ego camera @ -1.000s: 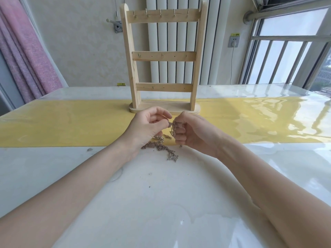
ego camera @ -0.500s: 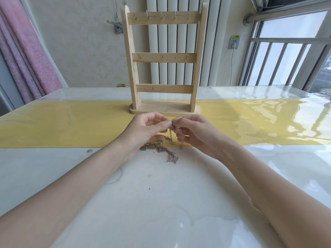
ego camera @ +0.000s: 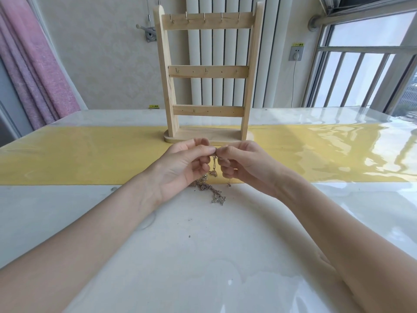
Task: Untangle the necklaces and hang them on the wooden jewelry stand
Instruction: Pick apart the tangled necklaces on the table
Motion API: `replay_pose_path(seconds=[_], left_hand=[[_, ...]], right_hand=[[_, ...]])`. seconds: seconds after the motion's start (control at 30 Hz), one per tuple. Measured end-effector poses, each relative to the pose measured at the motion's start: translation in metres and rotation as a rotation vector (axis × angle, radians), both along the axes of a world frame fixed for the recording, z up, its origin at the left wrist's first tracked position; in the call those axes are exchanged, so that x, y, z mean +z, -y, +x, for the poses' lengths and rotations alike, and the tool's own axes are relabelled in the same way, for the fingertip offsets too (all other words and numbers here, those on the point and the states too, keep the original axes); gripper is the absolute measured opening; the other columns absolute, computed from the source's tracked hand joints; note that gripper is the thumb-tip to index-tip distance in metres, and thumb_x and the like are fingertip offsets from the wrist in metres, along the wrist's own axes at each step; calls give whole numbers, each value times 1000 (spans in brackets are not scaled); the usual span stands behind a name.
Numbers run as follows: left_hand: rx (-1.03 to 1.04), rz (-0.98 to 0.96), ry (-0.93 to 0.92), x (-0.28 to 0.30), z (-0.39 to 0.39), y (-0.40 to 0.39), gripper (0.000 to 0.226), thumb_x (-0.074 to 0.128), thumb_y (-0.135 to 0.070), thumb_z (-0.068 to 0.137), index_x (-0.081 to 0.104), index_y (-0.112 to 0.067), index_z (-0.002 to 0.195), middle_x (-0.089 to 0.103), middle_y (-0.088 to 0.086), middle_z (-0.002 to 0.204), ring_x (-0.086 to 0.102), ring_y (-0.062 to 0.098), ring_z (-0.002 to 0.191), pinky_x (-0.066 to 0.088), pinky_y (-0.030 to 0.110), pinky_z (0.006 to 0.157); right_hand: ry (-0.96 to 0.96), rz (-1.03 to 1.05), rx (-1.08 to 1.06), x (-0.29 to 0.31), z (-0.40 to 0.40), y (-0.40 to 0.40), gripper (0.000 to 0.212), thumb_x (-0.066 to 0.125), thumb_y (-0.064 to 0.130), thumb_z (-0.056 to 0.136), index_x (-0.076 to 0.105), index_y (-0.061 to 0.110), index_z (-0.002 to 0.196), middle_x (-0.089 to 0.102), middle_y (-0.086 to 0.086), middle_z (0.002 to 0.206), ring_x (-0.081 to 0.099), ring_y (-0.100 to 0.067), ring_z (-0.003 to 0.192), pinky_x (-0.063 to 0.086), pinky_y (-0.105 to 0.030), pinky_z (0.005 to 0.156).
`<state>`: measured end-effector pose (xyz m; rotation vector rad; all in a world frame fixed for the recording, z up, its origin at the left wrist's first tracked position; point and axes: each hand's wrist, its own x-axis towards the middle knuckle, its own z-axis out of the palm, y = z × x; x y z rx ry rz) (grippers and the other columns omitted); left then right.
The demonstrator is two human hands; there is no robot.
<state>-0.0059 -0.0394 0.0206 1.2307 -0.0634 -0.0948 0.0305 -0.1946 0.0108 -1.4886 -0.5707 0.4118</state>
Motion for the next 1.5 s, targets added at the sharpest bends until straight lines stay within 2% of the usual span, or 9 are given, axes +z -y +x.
replay_pose_path(seconds=[0.13,0.3,0.4,0.6,0.83,1.0,1.17,1.33,1.5], left_hand=[[33,134,26,-4,0,-1,14,60,-1,85,56,-13,82,58,1,69,55,7,59,52,17,57],[105,280,113,-6,1,-3,11,61,0,85,58,-10,85,64,3,78,64,10,66,56,20,72],[130,315,143,-8,1,-2,12,60,1,87,58,-9,81,60,4,79,63,9,65,56,18,71],[201,653,304,-10,1,-1,21,63,4,83,58,-17,78,59,-6,76,62,10,66,48,17,68],[141,565,241,-6,-2,3,23,67,2,80,57,-18,83,60,-3,83,57,2,58,46,12,61],[152,555,206,-9,-3,5,21,60,4,83,53,-15,81,58,0,80,56,9,59,47,15,56],[107,261,62,-6,0,5,17,49,4,91,57,-8,83,53,4,71,48,8,57,44,14,50],[188,573,225,-9,2,2,18,53,-1,90,57,-16,81,55,-2,69,46,9,61,41,13,56],[177,350,181,-8,3,0,17,54,3,89,58,-11,79,52,-6,57,43,7,54,37,12,50]], right_hand=[[51,-67,-41,-5,3,2,15,52,11,95,53,4,82,43,-1,60,37,-13,55,35,-20,57],[53,-83,-47,-7,2,0,22,51,12,95,56,5,75,49,1,59,40,-11,55,34,-23,61],[76,-110,-44,-7,1,-1,19,52,12,95,56,3,79,49,1,58,39,-11,54,34,-22,58],[46,-112,-130,-8,1,-3,22,52,4,91,54,4,69,48,-4,60,40,-12,52,33,-22,54],[-19,21,-159,-8,-2,-9,25,50,1,89,49,8,64,41,-5,60,37,-13,54,34,-22,55],[-46,38,-100,-7,-4,-11,29,48,3,90,44,11,63,37,-2,58,36,-17,57,32,-22,54],[2,88,-46,-3,-5,-8,17,54,8,92,50,9,76,38,-2,64,35,-12,54,35,-20,56],[-64,131,-90,-4,-2,-7,19,53,2,92,54,10,75,49,1,63,42,-12,57,38,-22,57],[-76,80,-97,-4,-2,-7,24,50,2,91,51,8,67,43,-3,67,41,-14,57,37,-23,56]])
